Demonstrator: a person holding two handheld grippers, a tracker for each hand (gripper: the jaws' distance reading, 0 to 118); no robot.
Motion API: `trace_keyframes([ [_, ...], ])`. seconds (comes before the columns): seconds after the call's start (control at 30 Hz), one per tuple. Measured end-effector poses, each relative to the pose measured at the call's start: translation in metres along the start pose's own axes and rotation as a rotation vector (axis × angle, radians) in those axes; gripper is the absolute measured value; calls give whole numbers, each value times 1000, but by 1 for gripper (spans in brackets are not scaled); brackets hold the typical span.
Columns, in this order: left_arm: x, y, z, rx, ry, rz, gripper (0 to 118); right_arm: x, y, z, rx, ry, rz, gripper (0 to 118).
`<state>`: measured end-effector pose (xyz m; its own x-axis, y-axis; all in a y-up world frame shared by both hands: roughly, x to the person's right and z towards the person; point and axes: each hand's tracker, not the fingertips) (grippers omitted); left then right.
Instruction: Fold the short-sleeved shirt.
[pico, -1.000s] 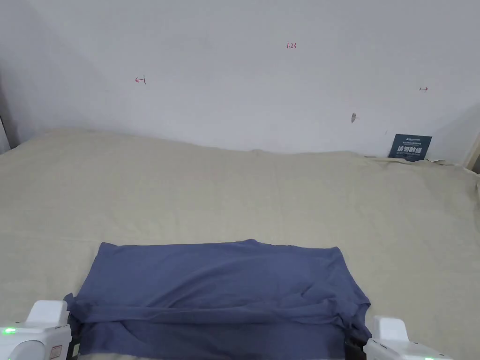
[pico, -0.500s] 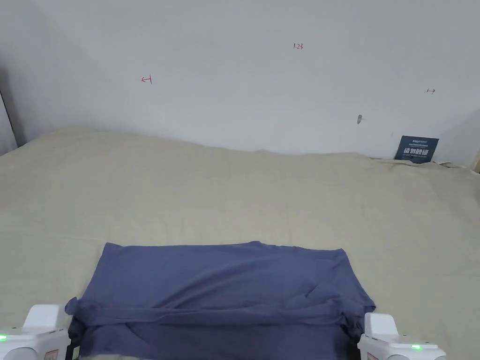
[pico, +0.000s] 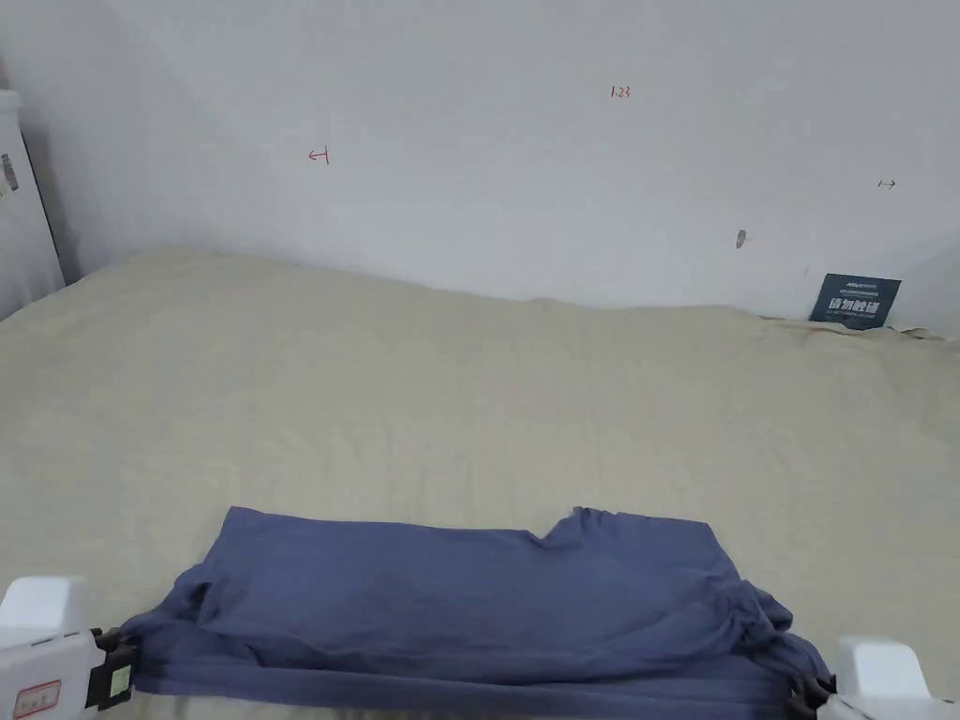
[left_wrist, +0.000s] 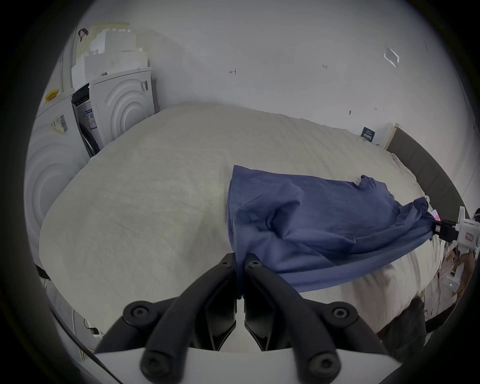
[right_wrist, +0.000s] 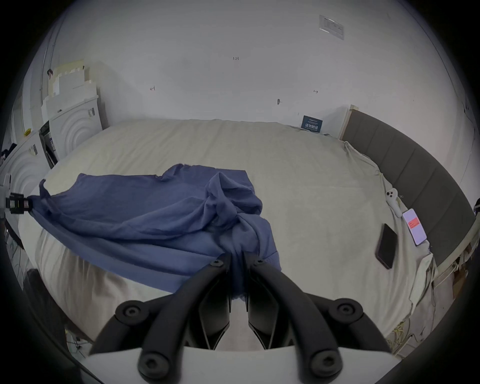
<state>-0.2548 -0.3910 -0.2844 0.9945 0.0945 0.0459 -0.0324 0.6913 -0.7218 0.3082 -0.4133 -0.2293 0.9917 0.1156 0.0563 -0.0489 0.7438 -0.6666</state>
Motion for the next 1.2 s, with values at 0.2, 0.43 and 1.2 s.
trace_keyframes([
  [0.2,-10,-42,7,-88,-23,22,0,-5,-49,25,-86,-7,21,7],
  [0.43,-12,-87,-11,-155,12,20,0,-20,-98,21,-145,-37,35,7],
  [1.2,1,-84,17,54,30,-20,51,-28,-79,47,31,-77,-45,40],
])
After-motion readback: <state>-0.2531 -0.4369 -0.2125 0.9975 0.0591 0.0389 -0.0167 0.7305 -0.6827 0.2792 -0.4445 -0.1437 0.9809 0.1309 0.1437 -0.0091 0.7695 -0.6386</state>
